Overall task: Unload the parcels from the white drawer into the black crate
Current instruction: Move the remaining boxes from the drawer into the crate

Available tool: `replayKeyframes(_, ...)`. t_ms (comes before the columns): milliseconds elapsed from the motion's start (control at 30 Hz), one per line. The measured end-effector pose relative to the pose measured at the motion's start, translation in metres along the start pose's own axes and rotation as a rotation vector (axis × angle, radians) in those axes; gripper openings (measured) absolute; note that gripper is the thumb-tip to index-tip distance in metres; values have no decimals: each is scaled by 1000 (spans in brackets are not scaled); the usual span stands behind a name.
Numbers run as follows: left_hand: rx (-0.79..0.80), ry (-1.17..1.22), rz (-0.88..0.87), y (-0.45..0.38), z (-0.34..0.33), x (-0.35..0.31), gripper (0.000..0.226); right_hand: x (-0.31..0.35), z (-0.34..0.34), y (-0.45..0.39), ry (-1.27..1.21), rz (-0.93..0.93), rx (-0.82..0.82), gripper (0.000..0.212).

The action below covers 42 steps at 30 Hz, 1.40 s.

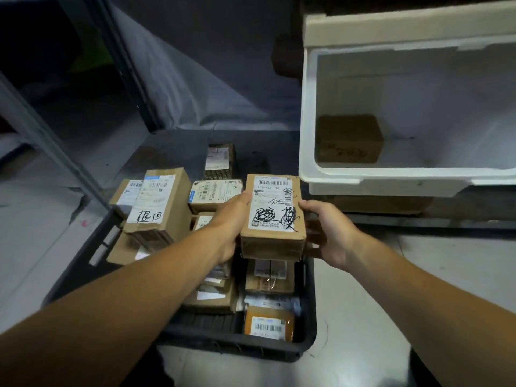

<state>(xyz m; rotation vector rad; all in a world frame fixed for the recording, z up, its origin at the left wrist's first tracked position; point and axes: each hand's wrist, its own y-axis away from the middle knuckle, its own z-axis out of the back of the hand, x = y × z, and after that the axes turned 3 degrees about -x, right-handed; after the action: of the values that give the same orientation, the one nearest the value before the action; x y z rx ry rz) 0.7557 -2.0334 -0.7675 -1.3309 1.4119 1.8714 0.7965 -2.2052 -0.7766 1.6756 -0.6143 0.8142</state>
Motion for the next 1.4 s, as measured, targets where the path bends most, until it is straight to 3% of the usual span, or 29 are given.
replayKeyframes(333,-121,-39,75,-82,-15,38,31,-23,-14,-87,-71,14,-75,31)
replayKeyframes(567,-154,-280,-61,-113,-32,46,22,-27,-11,-129,323,241,-278,16)
replayKeyframes(967,-217,-460,-181,-87,-23,17,48,-8,4,-100,643,351,-224,56)
replayKeyframes(1067,-234,-655,-333,-66,-17,-2,57,0,13,-70,841,446,-209,66)
replayKeyframes(1233,-160,-1209,-792,-16,-5,-24,68,29,41,-5,1335,731,-272,51)
replayKeyframes(1333,-142,-1555,-919,12,-10,-37,90,52,58,33,1570,798,-345,77)
replayKeyframes(1400,-130,-1660,-972,31,-19,-46,93,62,68,55,1621,771,-382,91)
